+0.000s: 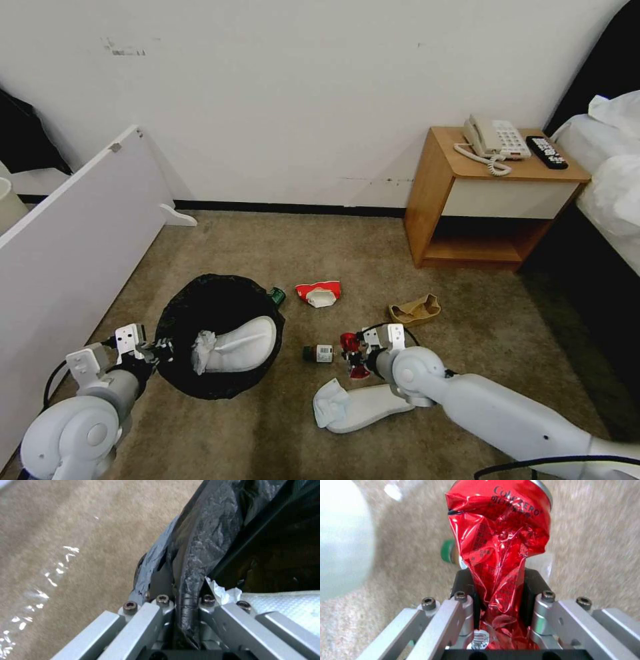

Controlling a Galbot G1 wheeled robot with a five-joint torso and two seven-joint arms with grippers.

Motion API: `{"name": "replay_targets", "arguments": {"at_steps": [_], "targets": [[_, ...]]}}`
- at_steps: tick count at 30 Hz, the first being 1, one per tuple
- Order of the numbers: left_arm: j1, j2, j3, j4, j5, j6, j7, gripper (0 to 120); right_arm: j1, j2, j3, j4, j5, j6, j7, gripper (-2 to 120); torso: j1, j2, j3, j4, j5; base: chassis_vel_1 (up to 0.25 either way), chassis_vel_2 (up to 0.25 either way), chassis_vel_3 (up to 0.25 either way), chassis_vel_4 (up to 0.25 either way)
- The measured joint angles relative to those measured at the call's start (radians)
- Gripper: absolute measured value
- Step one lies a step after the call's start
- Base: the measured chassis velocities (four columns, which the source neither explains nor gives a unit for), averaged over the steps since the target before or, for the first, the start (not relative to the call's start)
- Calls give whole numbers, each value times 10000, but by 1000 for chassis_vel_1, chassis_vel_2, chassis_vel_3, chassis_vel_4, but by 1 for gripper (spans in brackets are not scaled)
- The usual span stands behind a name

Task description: Pick up the trash bin and place the garbage on the floor into it.

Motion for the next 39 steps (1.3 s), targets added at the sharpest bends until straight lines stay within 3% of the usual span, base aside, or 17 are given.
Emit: {"name": "replay_targets", "arguments": {"at_steps": [8, 22, 36, 39], "targets": [[-78, 195, 287, 141, -441, 221, -153, 1, 23, -624, 288, 1109, -487, 81, -99, 19, 0, -1, 0, 1, 0, 0, 0, 0, 0], [-371, 165, 1568, 266, -1377, 467, -684, 1, 24, -1817, 1809, 2815, -1587, 101, -878, 19, 0, 0, 0, -1, 1, 0, 0, 0, 0], [-739, 71, 2447, 468, -1574, 498, -924, 1, 1134, -2024, 2065, 4168, -1469, 136, -1355, 19, 1, 0, 0, 0, -2, 0, 0, 0, 0], [-868, 12, 2662, 574, -1575, 499, -948, 1, 1549, -1887, 1802, 4274, -1853, 471, -1868, 19, 1, 0, 0, -1, -2, 0, 0, 0, 0]]}}
